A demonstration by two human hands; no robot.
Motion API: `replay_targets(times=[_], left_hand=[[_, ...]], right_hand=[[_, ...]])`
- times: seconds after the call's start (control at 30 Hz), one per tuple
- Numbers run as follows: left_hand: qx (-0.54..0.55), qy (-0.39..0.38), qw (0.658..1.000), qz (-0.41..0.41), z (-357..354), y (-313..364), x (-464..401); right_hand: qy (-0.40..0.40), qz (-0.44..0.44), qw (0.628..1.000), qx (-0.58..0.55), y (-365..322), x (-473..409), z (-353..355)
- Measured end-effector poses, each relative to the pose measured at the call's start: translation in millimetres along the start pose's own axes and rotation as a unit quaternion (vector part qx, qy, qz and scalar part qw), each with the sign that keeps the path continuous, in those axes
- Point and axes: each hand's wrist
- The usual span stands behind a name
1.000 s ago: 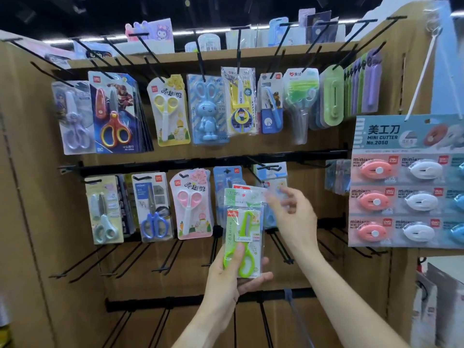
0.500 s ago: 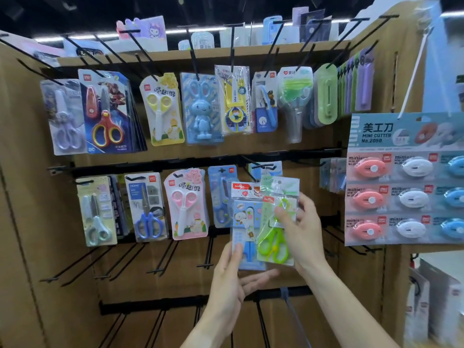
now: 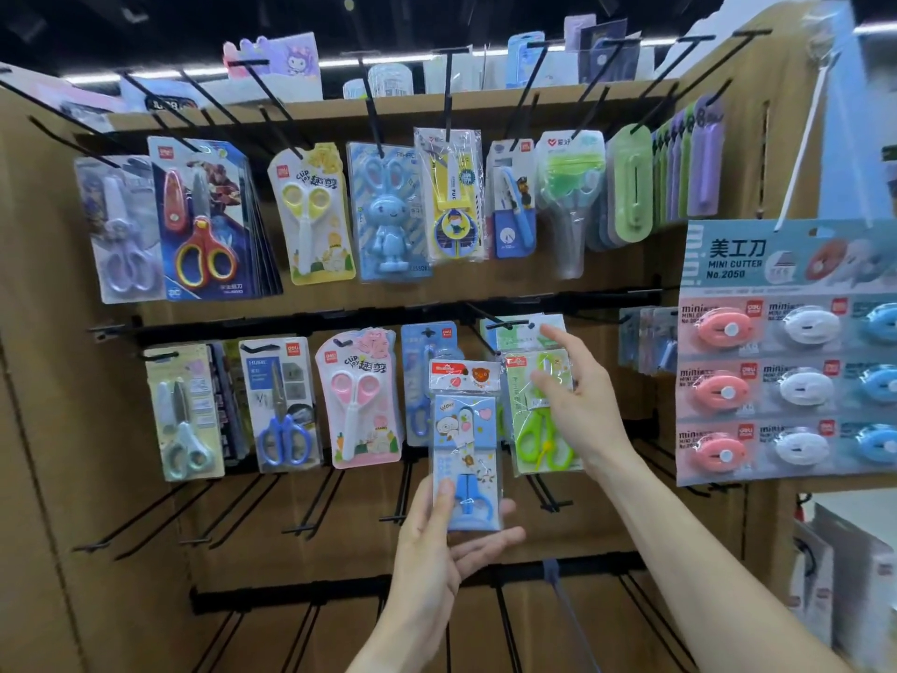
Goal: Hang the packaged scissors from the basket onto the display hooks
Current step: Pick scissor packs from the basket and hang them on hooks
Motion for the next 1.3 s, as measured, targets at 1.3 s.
replay_targets(times=[1.3], left_hand=[[-0.298,0.045,0.936,-0.185,-34.5,-7.7,-56.3]], right_hand=[[0.015,0.009,0.999,-0.038,9.3,7.1,-5.8]])
Point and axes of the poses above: each hand's wrist, its own x-axis away from the middle knuckle, its own z-axis out of the back of the hand, y = z × x, and after that the axes turned 2 degrees about -x, right-handed
